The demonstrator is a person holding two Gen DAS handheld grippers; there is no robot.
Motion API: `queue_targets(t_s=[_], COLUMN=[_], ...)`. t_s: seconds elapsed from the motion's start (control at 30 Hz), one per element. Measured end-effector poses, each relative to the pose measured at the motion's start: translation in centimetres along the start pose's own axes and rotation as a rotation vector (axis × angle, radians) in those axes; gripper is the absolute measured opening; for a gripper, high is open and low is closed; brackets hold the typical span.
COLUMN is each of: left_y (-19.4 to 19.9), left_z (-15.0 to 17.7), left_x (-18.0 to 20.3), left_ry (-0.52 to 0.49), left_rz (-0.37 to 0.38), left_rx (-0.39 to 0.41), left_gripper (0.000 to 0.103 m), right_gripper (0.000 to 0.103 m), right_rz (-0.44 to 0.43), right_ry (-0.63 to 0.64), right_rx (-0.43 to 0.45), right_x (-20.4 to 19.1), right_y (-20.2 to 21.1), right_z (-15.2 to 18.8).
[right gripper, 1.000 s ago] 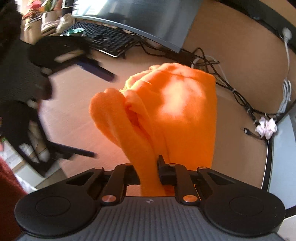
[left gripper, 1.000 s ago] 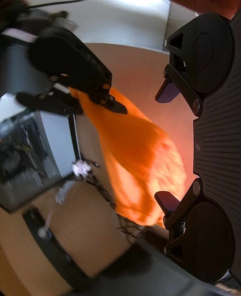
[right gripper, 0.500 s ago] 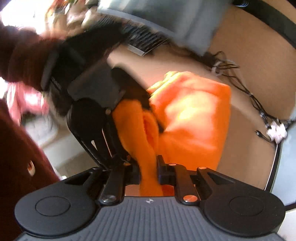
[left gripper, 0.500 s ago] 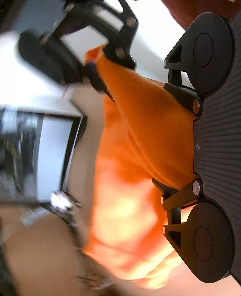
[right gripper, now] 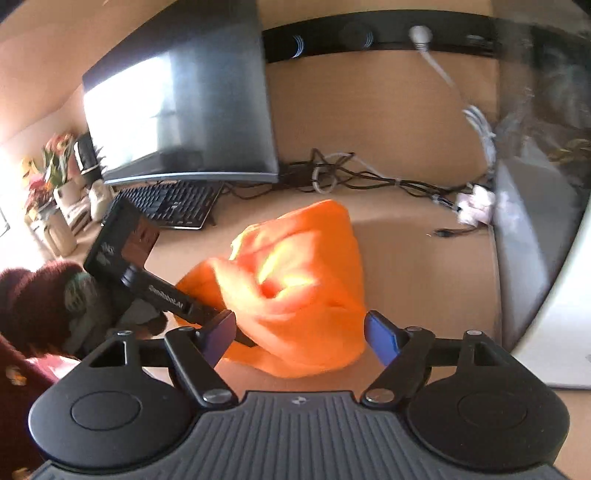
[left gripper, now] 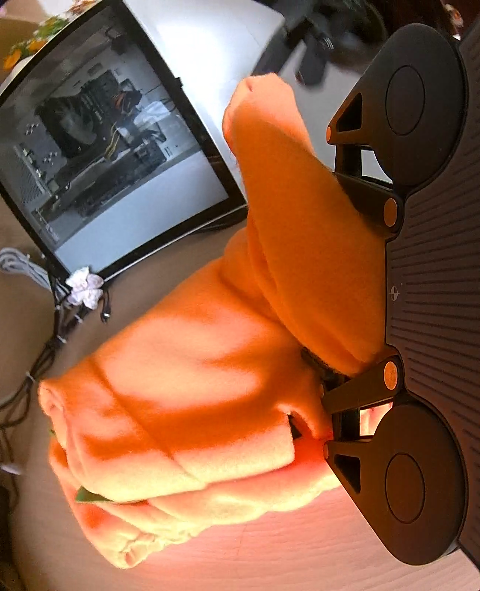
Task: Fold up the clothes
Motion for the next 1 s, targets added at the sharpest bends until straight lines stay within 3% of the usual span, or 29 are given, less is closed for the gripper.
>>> queue_targets(t_s=[0.1, 0.2, 0.33, 0.43, 0.5, 0.53, 0.63, 0.73, 0.83, 0.9, 1.0], left_y=[0.1, 0.6, 3.0, 6.8, 9.0, 9.9, 10.3, 6.5, 2.7, 2.0, 1.6], left_z=[0.6, 1.7, 2.8, 2.5, 1.9, 1.6, 0.8, 1.2, 1.7, 1.5, 0.9], left_x=[-0.3, -0.3, 0.3, 2.9, 5.0, 5.9, 7.7, 6.6, 4.2, 2.8, 1.2], left_ry=[0.031, 0.051, 0.028, -0.087, -0.193, -0.234, -0.281, -0.241, -0.194, -0.126, -0.016], left_rz=[0.018, 0.026, -0.024, -0.075, -0.109, -0.103, 0.020, 0.065, -0.034, -0.045, -0.020], left_rx=[-0.012, -0.023, 0.015, 0.106, 0.183, 0.214, 0.249, 0.158, 0.065, 0.048, 0.045], left_gripper=[0.067, 0.067, 0.069, 0.084, 0.086, 0.089, 0.094, 0.092, 0.082, 0.081, 0.081], right_gripper=[0.077, 0.077, 0.084, 0.084, 0.084, 0.084, 0.086, 0.087, 0.087, 0.087, 0.087], right_rz=[0.127, 0.222, 0.253, 0.247, 0.241, 0.240, 0.239, 0.237, 0.223, 0.192, 0.074], right_ry=[-0.035, -0.067, -0.075, -0.074, -0.050, -0.052, -0.055, -0.026, 0.068, 0.189, 0.377], right_rx=[-0.005, -0.092, -0.132, -0.135, -0.134, -0.135, -0.140, -0.144, -0.130, -0.089, -0.056], right_x=[1.3, 3.0, 3.6, 3.6, 3.5, 3.6, 3.4, 3.0, 2.2, 0.7, -2.1], right_y=[-4.8, -9.9, -13.0, -13.0, -13.0, -13.1, -13.5, -13.3, -12.3, -10.2, -6.7], right_z=[0.4, 2.1, 4.0, 4.2, 4.3, 4.4, 4.4, 4.3, 3.6, 2.8, 2.2])
Point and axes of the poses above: each gripper's, at about its wrist camera, not at the fingertips, and y roughly against the way its jaws point, x to its right, z to its underside, the point moved 3 cm from there along -y, roughly the way its jaws point, and after that the axes turned 10 degrees about x, right-handed, at the moved point
